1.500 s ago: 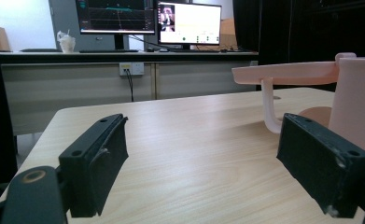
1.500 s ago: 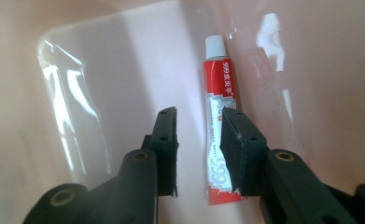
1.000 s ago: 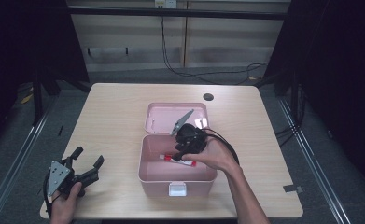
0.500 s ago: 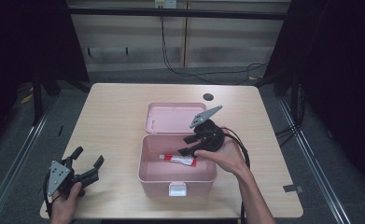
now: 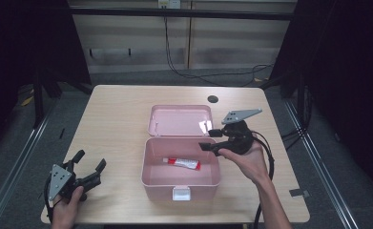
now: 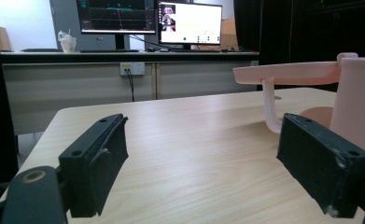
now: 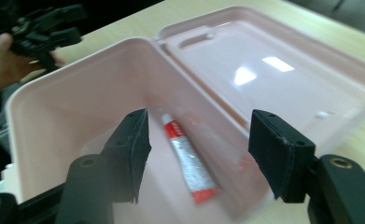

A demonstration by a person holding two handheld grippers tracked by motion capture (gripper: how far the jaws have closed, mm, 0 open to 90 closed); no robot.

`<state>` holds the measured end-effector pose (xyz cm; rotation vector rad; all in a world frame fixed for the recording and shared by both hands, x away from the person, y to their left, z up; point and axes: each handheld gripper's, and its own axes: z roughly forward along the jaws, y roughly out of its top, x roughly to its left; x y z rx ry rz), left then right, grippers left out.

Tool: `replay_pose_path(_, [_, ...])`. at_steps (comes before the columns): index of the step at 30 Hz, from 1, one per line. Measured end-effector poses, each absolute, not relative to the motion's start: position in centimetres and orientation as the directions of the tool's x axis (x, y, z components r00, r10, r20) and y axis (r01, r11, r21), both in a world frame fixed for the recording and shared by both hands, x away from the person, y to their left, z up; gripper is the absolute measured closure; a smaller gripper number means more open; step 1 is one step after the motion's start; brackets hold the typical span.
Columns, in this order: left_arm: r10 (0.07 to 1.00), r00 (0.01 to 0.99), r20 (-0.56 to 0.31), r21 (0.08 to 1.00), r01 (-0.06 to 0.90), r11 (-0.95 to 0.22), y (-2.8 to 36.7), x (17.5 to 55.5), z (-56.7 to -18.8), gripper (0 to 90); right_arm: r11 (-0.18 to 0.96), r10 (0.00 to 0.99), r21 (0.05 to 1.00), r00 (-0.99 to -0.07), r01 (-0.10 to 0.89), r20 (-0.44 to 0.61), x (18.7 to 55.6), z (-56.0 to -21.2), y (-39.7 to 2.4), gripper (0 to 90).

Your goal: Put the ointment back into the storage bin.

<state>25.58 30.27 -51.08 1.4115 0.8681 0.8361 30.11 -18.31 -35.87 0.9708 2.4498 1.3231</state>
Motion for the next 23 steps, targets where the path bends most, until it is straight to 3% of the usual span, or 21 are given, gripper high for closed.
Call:
replay_pose_path(12, [0.891, 0.455, -0.02, 1.0, 0.023, 0.01, 30.2, 25.6, -51.1, 15.8, 0.293, 0.759, 0.821, -0.642, 0.491, 0.113, 27.7, -36.8, -23.0, 36.6])
replay_pose_path(14, [0.89, 0.455, -0.013, 1.0, 0.025, 0.001, 30.2, 25.6, -51.1, 15.8, 0.242, 0.789, 0.823, -0.598, 0.514, 0.142, 27.1, -37.7, -24.4, 35.5])
replay_pose_path(23, [0.891, 0.454, -0.015, 1.0, 0.023, 0.004, 30.2, 25.6, -51.1, 15.8, 0.213, 0.877, 0.793, -0.469, 0.571, 0.102, 26.2, -40.8, -27.1, 26.6])
